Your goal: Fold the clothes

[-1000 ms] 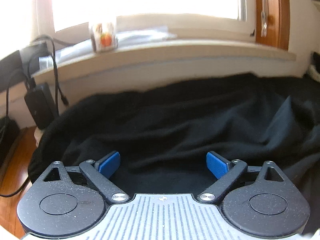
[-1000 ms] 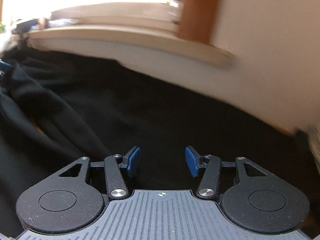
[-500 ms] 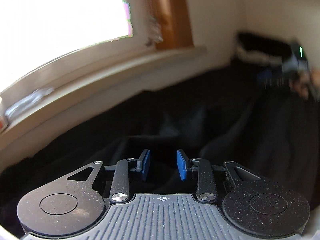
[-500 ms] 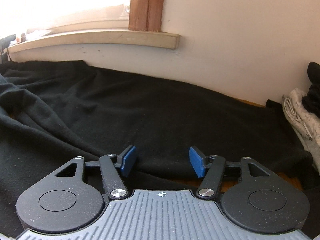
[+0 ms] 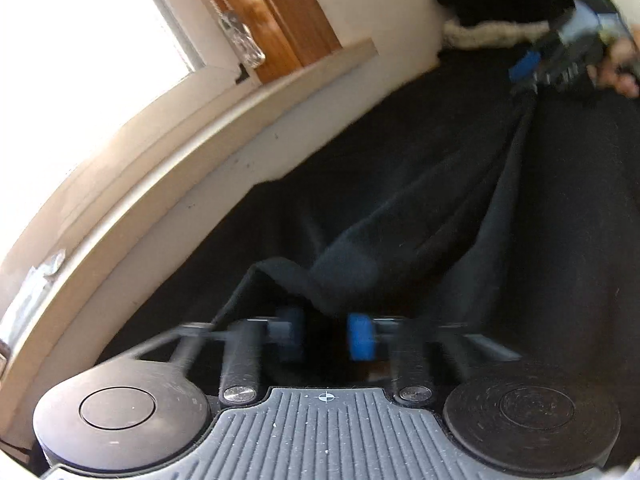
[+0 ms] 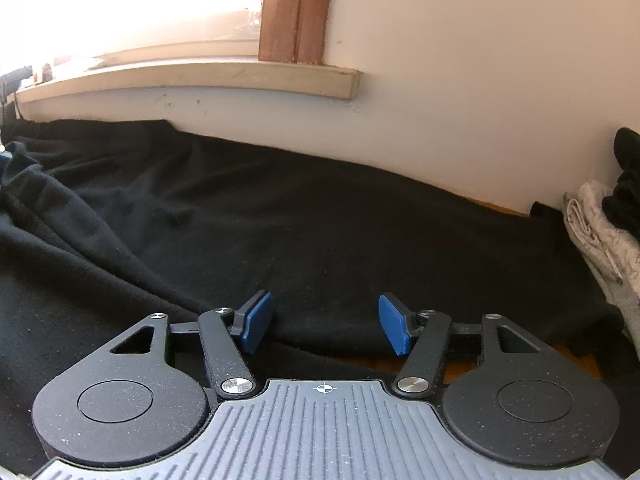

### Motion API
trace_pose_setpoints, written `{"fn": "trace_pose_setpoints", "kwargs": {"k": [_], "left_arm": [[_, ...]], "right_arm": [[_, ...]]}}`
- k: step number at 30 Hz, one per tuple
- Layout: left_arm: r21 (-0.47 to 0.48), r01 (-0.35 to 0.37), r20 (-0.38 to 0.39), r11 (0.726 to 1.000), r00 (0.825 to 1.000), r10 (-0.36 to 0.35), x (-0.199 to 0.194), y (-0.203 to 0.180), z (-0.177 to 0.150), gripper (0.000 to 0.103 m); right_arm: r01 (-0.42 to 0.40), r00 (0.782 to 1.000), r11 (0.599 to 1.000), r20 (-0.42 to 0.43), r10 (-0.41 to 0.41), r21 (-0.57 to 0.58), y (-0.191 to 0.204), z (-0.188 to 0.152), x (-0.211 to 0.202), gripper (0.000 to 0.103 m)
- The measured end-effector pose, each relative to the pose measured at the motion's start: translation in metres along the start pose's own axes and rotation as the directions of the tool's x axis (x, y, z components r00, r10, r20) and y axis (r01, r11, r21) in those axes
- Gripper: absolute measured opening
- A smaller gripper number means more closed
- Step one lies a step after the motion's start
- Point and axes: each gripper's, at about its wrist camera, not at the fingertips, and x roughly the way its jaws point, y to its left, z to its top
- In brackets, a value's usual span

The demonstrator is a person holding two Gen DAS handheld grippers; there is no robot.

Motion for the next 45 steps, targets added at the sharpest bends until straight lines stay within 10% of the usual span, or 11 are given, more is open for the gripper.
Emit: {"fn": "trace_pose_setpoints", "kwargs": {"k": [5,13,18,22,28,45], "left_arm": [[-0.171,0.114,0.133,0.979,0.987,-0.092,-0.042,0.025,0.004,0.006],[-0.172,0.237,0.012,0.956,0.971,-0.239,-0.057,0.004,-0.036,0.010],[-0.203,0.184,0.077,0.962,0.982,-0.171,-0.080,0.017,-0.037,0.059],[-0.226,0.148,0.157,0.963,0.981,-0.114,-0.086,0.034,-0.022,0.070],[-0.333,0.024,0.100,0.943,0.995,0.010,-0.030,0.080,-0.023,0.068],[-0.411,0.109,-0.002,0.905,0.993,-0.120,0.014,0.085,-0.052,0.078]], "right_arm": [[0.018,1.000,1.000,0.011,-0.018,-0.018,0.004,-0.001,-0.002,0.059],[0.023,1.000,1.000,0.015,-0.023,0.019,-0.004,0.001,0.000,0.059],[0.028,1.000,1.000,0.002,-0.028,0.009,-0.002,0.002,0.004,0.059],[0.038,0.999,0.999,0.012,-0.038,0.015,-0.002,0.001,0.001,0.059],[0.090,0.994,0.988,0.054,-0.097,0.125,-0.019,-0.001,-0.007,0.048],[0.242,0.970,0.923,-0.066,-0.233,0.300,-0.085,-0.014,-0.001,0.045]]}}
